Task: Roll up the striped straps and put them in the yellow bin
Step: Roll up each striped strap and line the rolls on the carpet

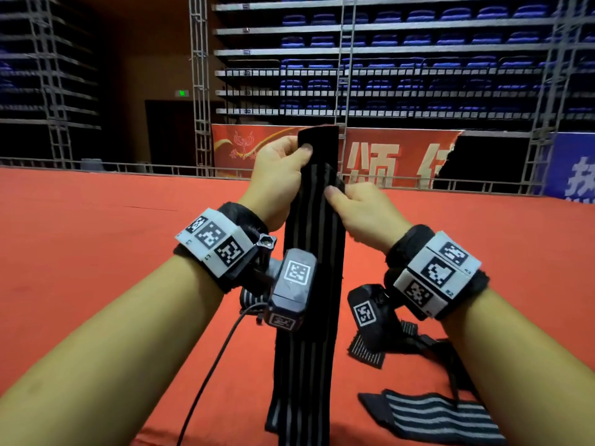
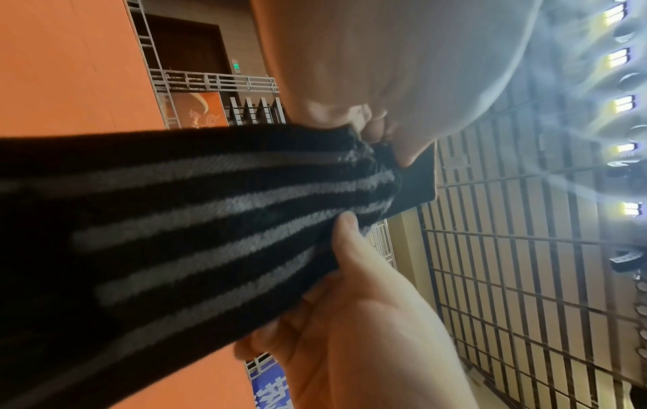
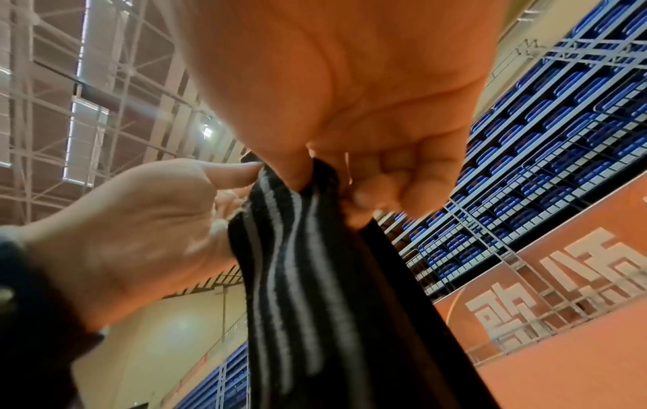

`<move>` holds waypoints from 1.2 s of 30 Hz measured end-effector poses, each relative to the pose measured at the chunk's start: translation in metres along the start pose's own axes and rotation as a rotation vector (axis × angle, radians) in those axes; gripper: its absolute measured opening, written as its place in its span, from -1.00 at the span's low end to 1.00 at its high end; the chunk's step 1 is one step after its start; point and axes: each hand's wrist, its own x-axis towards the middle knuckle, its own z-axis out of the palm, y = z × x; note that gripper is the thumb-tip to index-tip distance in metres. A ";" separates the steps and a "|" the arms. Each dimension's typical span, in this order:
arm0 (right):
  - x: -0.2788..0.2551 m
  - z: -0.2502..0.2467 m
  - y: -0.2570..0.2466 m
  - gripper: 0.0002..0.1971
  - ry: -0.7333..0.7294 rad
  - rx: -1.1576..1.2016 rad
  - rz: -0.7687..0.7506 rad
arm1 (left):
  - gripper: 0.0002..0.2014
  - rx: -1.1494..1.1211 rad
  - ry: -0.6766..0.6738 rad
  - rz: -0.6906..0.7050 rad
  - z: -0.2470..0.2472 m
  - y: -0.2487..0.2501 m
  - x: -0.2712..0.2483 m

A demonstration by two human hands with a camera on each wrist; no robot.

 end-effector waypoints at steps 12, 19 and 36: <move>-0.002 -0.003 0.008 -0.76 0.014 0.542 -0.177 | -0.87 0.131 -0.094 0.099 0.010 -0.001 -0.004; 0.006 -0.006 0.007 -0.83 0.143 0.727 -0.015 | -0.78 0.366 -0.268 0.066 0.005 -0.038 -0.026; 0.018 -0.011 0.026 -0.88 0.199 0.421 -0.127 | -0.54 0.229 -0.377 -0.266 -0.011 -0.080 -0.032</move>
